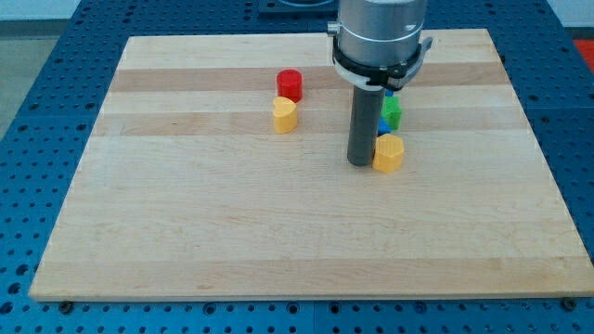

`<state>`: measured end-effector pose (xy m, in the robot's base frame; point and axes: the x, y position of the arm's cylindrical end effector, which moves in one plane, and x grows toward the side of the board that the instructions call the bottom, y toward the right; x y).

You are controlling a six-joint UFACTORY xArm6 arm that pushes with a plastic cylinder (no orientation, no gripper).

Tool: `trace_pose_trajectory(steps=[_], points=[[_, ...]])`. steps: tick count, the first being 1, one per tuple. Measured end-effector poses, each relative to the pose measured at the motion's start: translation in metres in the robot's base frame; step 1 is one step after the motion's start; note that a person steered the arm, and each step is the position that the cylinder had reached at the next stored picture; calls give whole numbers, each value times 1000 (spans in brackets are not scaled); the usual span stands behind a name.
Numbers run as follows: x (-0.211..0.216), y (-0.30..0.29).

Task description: Move the yellow heart to bottom of the yellow hexagon

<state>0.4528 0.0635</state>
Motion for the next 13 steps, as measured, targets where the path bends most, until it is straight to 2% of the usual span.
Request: trace_pose_trajectory(steps=[3,4,6,10,13], points=[[-1,-107],[-3,-99],[-23,-46],[-96,-43],[-104,-119]])
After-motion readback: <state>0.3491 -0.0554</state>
